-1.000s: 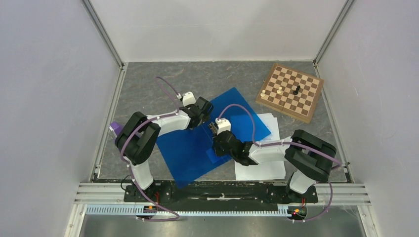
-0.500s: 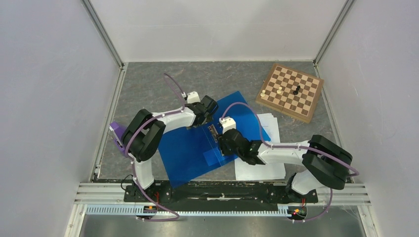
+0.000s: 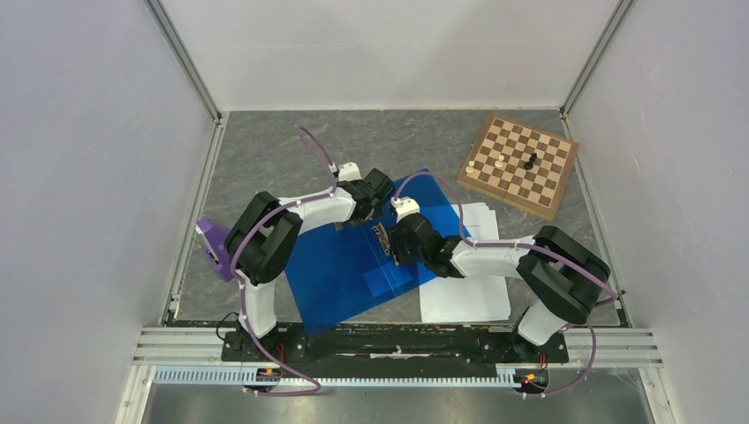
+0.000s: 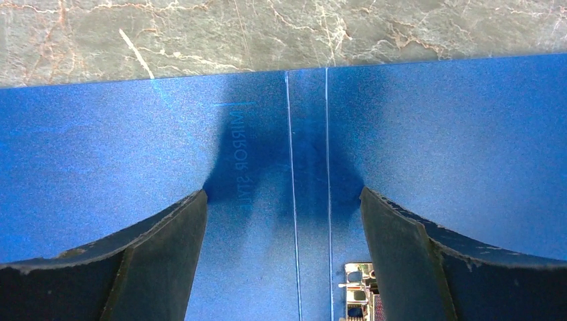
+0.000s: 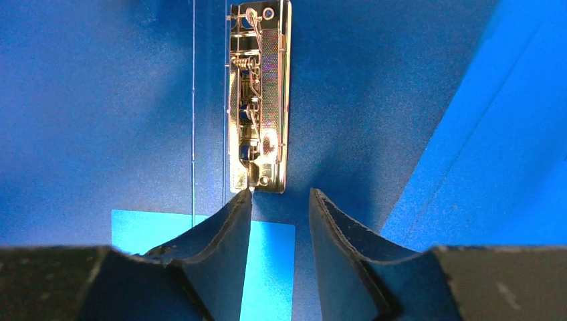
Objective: Put the files into the folder
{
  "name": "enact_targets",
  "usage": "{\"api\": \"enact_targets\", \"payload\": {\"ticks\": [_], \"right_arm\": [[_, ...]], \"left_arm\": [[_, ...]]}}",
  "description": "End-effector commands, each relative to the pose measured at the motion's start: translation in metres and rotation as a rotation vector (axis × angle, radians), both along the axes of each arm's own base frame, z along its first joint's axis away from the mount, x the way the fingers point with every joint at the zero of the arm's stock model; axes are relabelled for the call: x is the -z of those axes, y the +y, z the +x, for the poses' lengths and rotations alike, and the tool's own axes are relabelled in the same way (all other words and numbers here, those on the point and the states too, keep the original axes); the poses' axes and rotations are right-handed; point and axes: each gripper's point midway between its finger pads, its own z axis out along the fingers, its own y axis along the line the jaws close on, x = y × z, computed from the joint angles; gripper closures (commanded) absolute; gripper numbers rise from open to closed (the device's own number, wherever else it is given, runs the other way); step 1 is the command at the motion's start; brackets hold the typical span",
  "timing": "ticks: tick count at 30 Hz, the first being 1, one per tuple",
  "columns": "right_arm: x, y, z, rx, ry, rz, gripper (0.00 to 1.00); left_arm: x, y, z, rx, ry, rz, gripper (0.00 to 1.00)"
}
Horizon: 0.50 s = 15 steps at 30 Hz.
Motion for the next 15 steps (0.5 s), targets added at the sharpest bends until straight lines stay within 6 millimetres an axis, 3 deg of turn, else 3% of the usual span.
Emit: {"api": "enact_targets", "payload": {"ticks": [1, 15], "right_arm": [[-0.022, 0.022, 0.011, 0.005, -0.042, 0.111, 0.6], [-0.031, 0.031, 0.007, 0.067, -0.013, 0.257, 0.67]], "left_arm": [[0.088, 0.027, -0.081, -0.036, 0.357, 0.065, 0.1], [0.103, 0.035, -0.093, -0.067, 0.387, 0.086, 0.1]]}}
